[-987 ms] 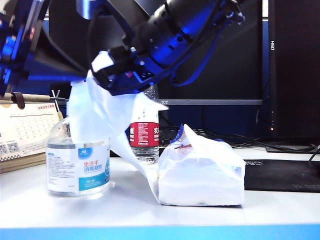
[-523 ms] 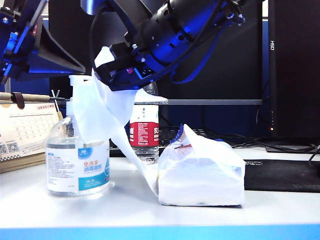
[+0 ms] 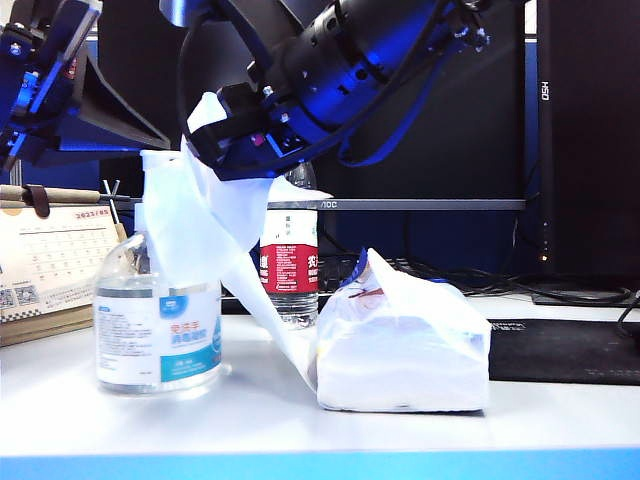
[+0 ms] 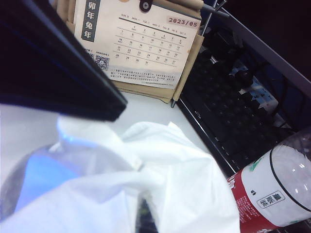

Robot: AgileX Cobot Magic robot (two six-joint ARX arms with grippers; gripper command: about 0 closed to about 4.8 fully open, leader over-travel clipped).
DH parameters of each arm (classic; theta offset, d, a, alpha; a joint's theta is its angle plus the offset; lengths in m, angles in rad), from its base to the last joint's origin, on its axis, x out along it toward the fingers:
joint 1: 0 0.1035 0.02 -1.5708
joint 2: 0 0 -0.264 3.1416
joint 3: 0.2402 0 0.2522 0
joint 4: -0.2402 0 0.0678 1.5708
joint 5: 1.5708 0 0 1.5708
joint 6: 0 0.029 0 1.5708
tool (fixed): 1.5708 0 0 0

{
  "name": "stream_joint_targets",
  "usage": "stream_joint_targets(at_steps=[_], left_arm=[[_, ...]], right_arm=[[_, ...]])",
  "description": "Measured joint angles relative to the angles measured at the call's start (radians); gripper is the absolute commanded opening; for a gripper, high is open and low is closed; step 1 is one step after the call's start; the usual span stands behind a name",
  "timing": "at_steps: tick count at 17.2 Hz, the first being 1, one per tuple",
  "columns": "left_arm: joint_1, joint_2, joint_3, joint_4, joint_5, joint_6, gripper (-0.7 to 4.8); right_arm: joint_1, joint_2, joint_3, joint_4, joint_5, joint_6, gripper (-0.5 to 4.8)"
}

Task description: Pull out a tissue from the tissue dispenser, then press the switch of the alcohol sanitizer bottle to drop some sanitizer on the paper tissue, and finally place the treated tissue on the table.

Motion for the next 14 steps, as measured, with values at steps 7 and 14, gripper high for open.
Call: stream_joint_targets(at_steps=[7,14], left_arm=[[0.0,0.0,0.0,-0.002,0.037,-0.008,-0.06],[0.0,0.0,0.0,0.013,0.092,-0.057,-0.06]], right_arm=[[0.0,0.0,0.0,-0.001,0.0,0.0,-0.06],[0.0,0.0,0.0,-0.015,0.0,0.0,-0.06]])
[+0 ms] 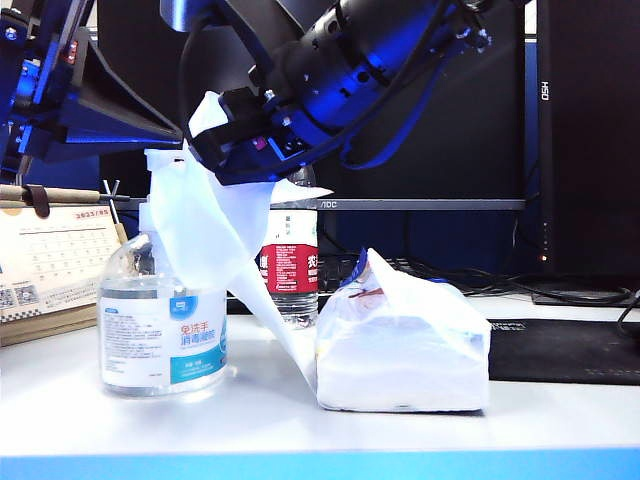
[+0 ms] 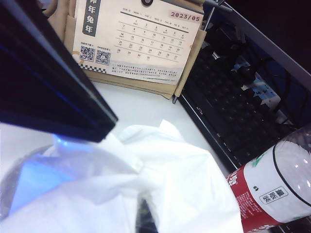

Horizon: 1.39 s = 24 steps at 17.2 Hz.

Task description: Pull out a tissue from the tissue dispenser, then press the switch of the alcohol sanitizer bottle to drop some sanitizer on the paper tissue, and finally place the treated tissue on the table.

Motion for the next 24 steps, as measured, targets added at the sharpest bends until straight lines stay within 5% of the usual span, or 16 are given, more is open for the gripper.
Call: stream_joint_targets(at_steps=[16,19,24], left_arm=[[0.0,0.003,-0.048,0.025,0.01,0.043,-0.06],[0.0,0.053,-0.085,-0.129,0.007,0.043,-0.06],[0.0,0.063,-0.083,-0.02,0.005,0.022,-0.06]], right_arm=[[-0.016,0.007,0.0,0.028,-0.019,0.021,-0.06],[-0.016,0.007,0.0,0.027,-0.031,0.024,-0.06],[-0.022,0.007,0.0,0.026,-0.034,0.026,-0.06]])
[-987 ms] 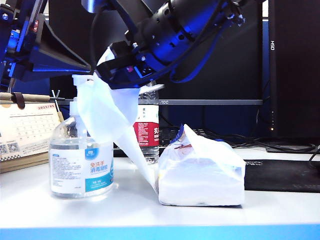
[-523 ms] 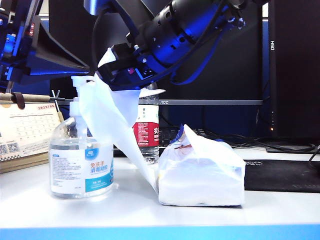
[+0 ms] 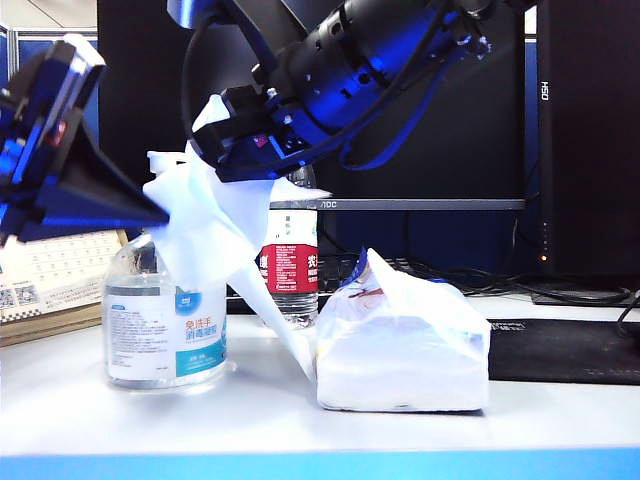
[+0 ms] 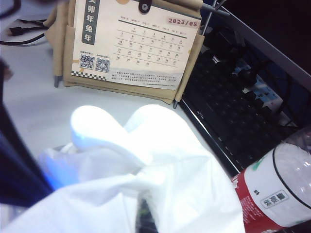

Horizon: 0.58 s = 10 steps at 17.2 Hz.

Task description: Pull out a tissue from the tissue dispenser, then press the switch of the alcohol sanitizer bottle to drop some sanitizer on the paper tissue, and finally place the treated tissue on the table.

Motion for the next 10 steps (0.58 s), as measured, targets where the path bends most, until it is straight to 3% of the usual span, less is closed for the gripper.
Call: stream_joint_targets(at_steps=[2,5,8,10], left_arm=[[0.0,-0.003,0.0,0.034,0.072,-0.008,-0.06],[0.0,-0.039,0.0,0.131,0.104,-0.071,-0.06],[0.0,-0.077,0.016,0.221,0.058,-0.123,-0.06],[0.0,-0.063,0.016,0.18,0.004,-0.106,-0.06]], right_arm=[[-0.002,0.0,0.0,0.0,0.001,0.0,-0.06],[-0.002,0.0,0.0,-0.005,0.0,0.0,-0.06],[-0.002,0.0,0.0,-0.023,0.0,0.0,-0.06],[-0.002,0.0,0.0,-0.024,0.001,0.0,-0.06]])
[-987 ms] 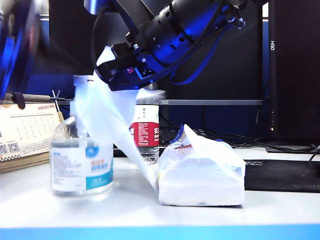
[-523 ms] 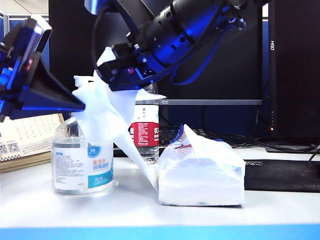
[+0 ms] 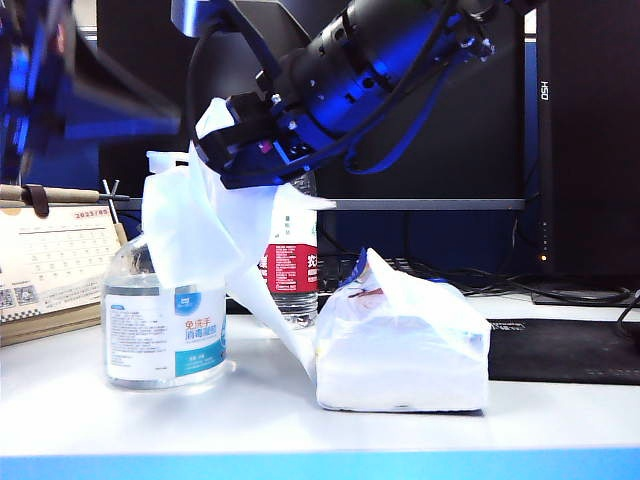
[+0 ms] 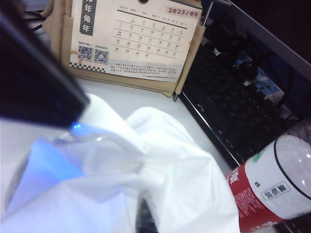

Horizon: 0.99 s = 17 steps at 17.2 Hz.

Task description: Pull out a tissue from the tissue dispenser, then press the switch of the alcohol sanitizer bottle to drop some sanitizer on the paper tissue, and finally place the treated tissue on the table.

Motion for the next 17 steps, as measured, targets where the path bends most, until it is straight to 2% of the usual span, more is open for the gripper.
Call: stream_joint_targets(at_steps=[6,8,12,17], left_arm=[[0.001,0.008,0.094,-0.029,-0.044,0.053,-0.06],[0.0,0.008,0.132,-0.078,-0.044,0.066,-0.06],[0.0,0.011,0.129,-0.183,-0.052,0.105,-0.06],[0.0,0.011,0.128,-0.231,-0.052,0.12,-0.06]], right_arm=[[0.001,0.0,0.0,-0.002,0.0,0.0,-0.06],[0.0,0.0,0.0,-0.002,0.0,0.0,-0.06],[0.0,0.0,0.0,-0.002,0.0,0.0,-0.06],[0.001,0.0,0.0,-0.002,0.0,0.0,-0.06]])
